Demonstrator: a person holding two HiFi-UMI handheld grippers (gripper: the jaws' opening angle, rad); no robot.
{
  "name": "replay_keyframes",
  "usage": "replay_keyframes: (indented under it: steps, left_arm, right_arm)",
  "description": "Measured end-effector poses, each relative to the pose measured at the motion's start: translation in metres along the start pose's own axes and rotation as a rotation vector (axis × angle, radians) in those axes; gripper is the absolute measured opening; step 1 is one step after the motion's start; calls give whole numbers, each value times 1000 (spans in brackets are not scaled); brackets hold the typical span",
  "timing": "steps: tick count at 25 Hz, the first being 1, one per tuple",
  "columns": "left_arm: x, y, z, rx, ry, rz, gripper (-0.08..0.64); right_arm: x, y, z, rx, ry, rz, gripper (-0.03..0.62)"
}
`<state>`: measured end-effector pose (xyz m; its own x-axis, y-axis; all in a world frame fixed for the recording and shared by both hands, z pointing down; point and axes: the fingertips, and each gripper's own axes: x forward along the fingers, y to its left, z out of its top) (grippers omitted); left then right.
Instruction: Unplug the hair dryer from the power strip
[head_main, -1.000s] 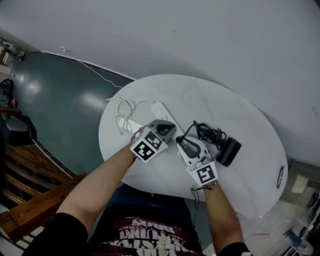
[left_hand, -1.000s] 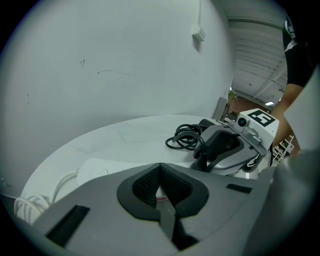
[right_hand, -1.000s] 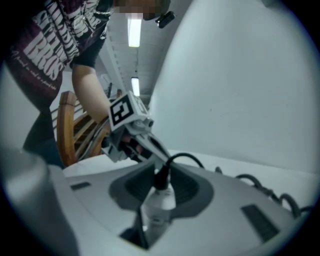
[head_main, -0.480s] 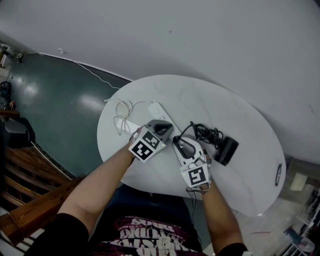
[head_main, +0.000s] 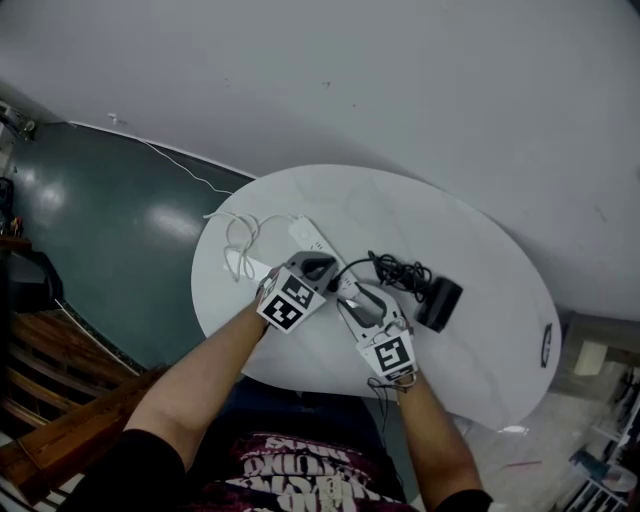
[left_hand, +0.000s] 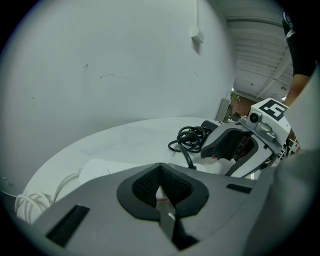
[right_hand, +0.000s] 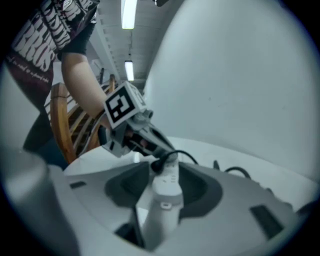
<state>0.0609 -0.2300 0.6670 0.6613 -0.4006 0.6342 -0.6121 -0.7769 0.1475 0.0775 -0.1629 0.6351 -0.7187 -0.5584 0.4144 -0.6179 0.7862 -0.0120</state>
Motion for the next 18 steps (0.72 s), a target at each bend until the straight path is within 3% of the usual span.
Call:
replay_keyframes:
  steps: [4, 9, 14, 18]
  left_arm:
    - [-1, 2, 4, -29, -24, -5, 17]
    - [-8, 1, 7, -59, -46, -14, 17]
    - [-15, 4, 1, -47, -48, 48, 17]
    - [-8, 9, -11, -40, -6, 92, 17]
  right_arm:
    - [-13, -6, 2, 75, -15, -36, 190]
    - [-24, -7, -1, 247, 21, -85, 190]
    - [7, -10, 5, 340, 62, -115, 190]
    - [43, -8, -3, 377, 157, -101, 188]
